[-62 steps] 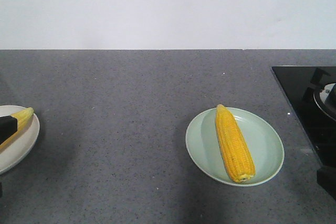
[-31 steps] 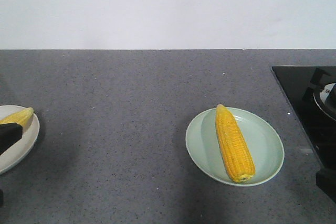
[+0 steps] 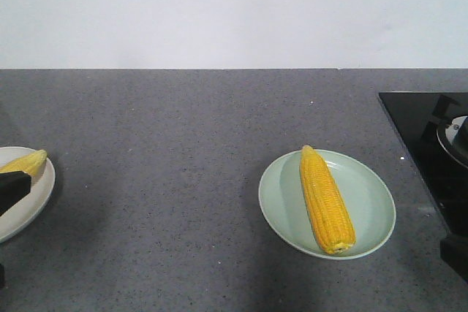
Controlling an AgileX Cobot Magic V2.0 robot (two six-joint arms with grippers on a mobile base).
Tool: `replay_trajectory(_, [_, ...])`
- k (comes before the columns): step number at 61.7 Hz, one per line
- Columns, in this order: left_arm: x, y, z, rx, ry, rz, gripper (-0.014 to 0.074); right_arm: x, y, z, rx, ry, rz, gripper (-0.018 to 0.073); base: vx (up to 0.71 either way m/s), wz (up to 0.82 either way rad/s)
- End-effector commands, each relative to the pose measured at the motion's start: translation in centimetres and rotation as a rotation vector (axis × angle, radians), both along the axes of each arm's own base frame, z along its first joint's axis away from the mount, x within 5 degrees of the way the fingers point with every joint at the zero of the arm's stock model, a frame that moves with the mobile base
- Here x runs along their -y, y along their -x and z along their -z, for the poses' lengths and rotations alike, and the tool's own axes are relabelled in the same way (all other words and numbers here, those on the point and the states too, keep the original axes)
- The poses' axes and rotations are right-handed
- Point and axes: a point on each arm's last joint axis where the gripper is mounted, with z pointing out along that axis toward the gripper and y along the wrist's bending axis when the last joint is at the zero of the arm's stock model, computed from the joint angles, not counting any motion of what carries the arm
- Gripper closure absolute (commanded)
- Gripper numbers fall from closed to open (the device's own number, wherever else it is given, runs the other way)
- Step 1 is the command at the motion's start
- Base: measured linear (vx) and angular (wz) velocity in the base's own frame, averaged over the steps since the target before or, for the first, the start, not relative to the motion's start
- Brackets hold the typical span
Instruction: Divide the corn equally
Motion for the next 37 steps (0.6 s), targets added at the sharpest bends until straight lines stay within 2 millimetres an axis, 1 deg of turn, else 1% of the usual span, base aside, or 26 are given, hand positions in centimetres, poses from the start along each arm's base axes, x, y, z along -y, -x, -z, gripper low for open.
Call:
replay_trajectory(1, [-0.1,-0.1,-1.2,0.053,0.045,-0.028,0.0603,0.1,-0.3,-1.1,0.061,-0.026,0.021,0.0564,0.00,0.00])
replay_trajectory(16, [-0.1,-0.2,-1.2,0.056,0.047,-0.035,0.0603,0.1,-0.3,-1.1,0.061,-0.026,0.021,0.0564,0.00,0.00])
replay_trajectory(23, [-0.3,0.0,-0.8,0.023,0.053,-0.063,0.0603,0.1,-0.3,-1.1,0.061,-0.026,0.021,0.0564,0.00,0.00])
replay_trajectory(31, [-1.3,0.3,0.2,-0.025,0.058,-0.185,0.0603,0.1,-0.3,-1.1,0.061,-0.027,0.022,0.0564,0.00,0.00])
replay_trajectory(37, [-2.3,0.9,0.6,0.002,0.089,-0.312,0.0603,0.1,-0.3,-1.1,0.061,-0.027,0.022,0.0564,0.00,0.00])
